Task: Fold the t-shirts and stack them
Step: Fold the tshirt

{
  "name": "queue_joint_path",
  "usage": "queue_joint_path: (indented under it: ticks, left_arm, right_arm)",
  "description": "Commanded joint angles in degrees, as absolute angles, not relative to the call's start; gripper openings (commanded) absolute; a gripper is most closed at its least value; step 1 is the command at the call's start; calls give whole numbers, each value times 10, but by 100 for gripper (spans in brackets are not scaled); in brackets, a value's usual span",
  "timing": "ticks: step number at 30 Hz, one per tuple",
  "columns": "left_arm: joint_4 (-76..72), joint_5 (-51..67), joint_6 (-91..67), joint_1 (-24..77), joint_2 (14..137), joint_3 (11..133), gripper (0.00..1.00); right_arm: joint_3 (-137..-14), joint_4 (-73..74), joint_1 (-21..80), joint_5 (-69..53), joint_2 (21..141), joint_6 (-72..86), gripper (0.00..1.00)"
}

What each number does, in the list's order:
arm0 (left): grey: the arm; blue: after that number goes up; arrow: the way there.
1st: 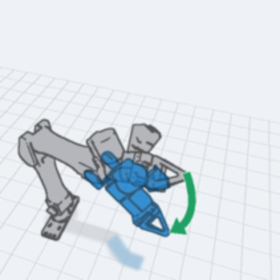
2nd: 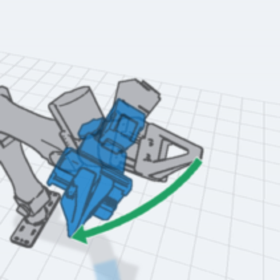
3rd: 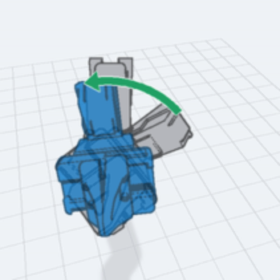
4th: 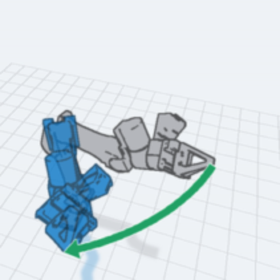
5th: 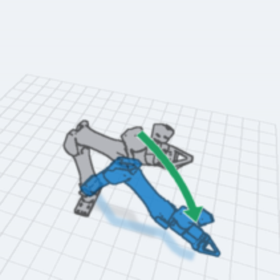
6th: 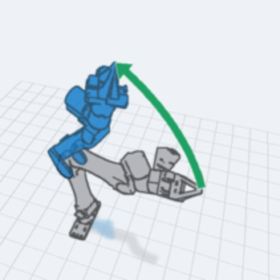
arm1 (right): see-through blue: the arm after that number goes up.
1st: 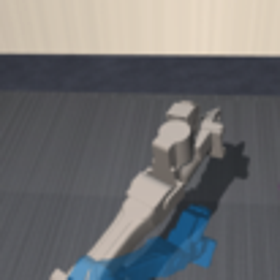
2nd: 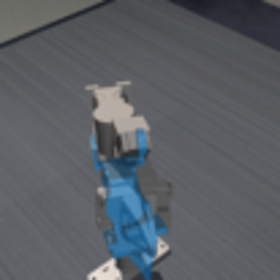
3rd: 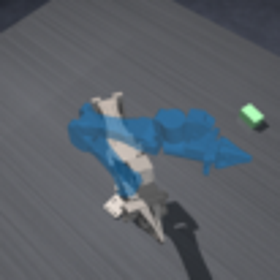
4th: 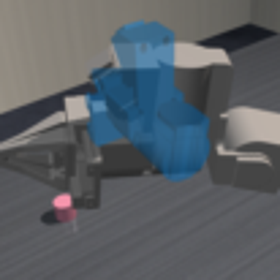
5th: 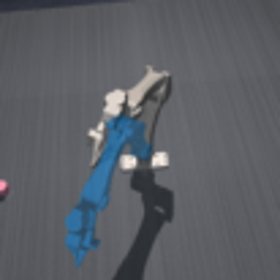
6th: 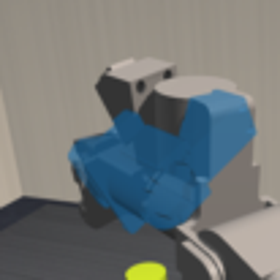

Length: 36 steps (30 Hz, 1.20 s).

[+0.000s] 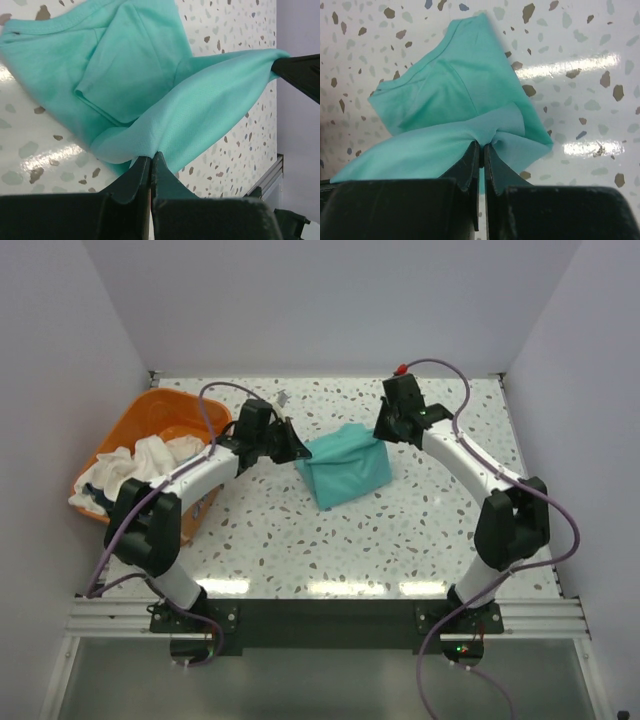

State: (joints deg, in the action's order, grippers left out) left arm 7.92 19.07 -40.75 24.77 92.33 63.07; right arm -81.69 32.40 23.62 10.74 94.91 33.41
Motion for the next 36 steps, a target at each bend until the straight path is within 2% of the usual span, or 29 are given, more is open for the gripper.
queue_joint_path:
  ticks: [1, 8, 11, 12, 13, 14, 15, 16, 19, 24, 27, 36]
  left_arm:
    - [54, 214, -386, 225, 967, 684, 0]
    - [37, 204, -386, 195, 1062, 746, 2]
    - [27, 187, -381, 188, 1095, 781, 31]
    - [32, 185, -368, 187, 1105, 794, 48]
    - [41, 188, -363, 185, 1114, 823, 60]
    - [61, 181, -361, 185, 1127, 836, 72]
    - [70, 178, -353, 185, 1129, 846, 100]
    - [78, 178, -349, 185, 1129, 859, 100]
    - [83, 175, -345, 185, 1103, 842, 100]
    - [65, 158, -346, 206, 1030, 778, 100]
    - [53, 161, -348, 234, 1026, 770, 100]
    - [31, 191, -346, 242, 1125, 810, 100]
  right_arm:
    - [-874, 288, 224, 84, 985, 311, 0]
    - [-976, 285, 215, 64, 1113, 306, 0]
    - [-995, 258, 213, 68, 1157, 312, 1]
    - [-1001, 251, 212, 67, 1176, 315, 4]
    - [-1009, 247, 210, 66, 1186, 315, 27]
    - [-1031, 243, 210, 54, 1195, 311, 35]
    - [-1046, 250, 209, 48, 1203, 298, 44]
    - [-1062, 262, 209, 45, 1215, 294, 97]
    - [-1082, 288, 209, 34, 1201, 279, 99]
    - [-962, 236, 209, 1, 1106, 272, 99]
    - [-897, 202, 210, -68, 1069, 285, 98]
    - [-913, 193, 209, -123, 1152, 301, 99]
